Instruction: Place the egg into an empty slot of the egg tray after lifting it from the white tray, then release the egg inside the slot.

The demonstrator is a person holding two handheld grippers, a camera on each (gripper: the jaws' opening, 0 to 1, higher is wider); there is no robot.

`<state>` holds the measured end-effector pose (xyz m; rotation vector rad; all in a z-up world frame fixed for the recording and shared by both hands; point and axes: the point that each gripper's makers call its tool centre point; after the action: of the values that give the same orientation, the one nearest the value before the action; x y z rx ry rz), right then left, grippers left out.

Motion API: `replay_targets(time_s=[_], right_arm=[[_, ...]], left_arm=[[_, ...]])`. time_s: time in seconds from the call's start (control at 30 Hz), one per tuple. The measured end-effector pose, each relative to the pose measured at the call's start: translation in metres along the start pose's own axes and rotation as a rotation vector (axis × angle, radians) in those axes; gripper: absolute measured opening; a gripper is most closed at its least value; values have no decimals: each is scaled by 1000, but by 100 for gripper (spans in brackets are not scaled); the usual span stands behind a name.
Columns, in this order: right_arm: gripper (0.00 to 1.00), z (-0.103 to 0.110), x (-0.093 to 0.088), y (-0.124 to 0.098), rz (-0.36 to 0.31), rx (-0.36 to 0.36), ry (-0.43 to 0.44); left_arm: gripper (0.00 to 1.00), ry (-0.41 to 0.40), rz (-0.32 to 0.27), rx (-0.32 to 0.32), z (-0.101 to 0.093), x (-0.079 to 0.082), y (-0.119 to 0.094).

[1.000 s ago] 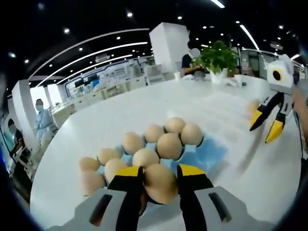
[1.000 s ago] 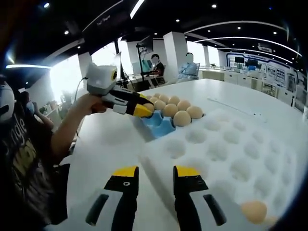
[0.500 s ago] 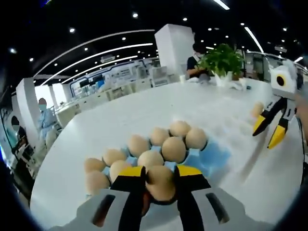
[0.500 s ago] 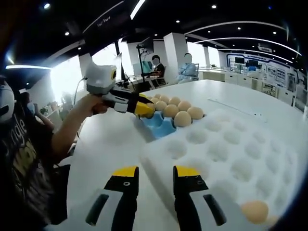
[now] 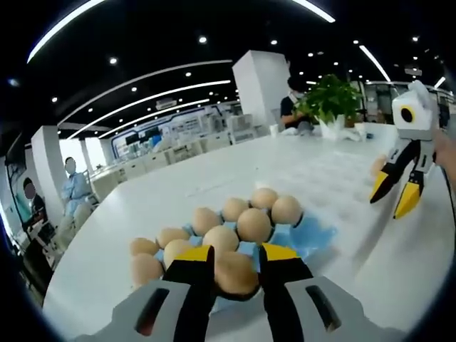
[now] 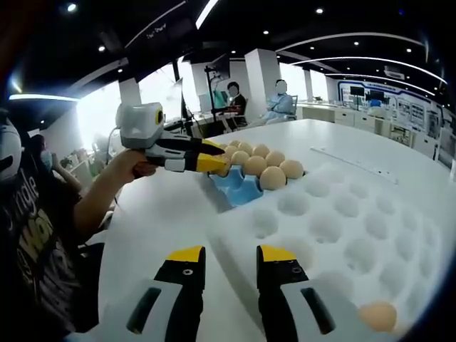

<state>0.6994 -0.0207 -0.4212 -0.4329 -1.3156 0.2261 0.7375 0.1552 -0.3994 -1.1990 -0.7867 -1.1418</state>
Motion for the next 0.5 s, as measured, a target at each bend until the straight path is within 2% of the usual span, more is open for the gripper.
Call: replay_targets(time_s=[0.1,0.27,0.3,0.37,0.43,0.5], right_arm=[[30,0,3,-3,-5,-2,-6],[30,-4,8,-7,-8,-15,-21],[30,-4,8,-8,-7,-18,-25],[30,-7,9,-11,-5,-22,-29],[30,-10,10,-13,-1,-33,-35],[30,-10,10,-15,4,-41,-41]], left_arm=[[30,-11,-24,-23,-5,6,-5],[35,-74,-98,-115,-22,21,-15],[36,-93,-102,-140,-27,21,-16],[38,-89,-102,-145,-30,20,-18],[39,-83,-111,-177,-41,19,-21],[40,-123,-118,-224,-50,20,-23]])
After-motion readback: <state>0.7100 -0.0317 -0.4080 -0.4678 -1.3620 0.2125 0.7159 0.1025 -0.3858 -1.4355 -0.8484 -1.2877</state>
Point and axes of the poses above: the point that each gripper's makers call its tool centre point, and the gripper's own axes: y roughly forward along the fingers, z roughly to its left, x roughly out of its top, and after that the axes turned 7 degrees about x, right-handed
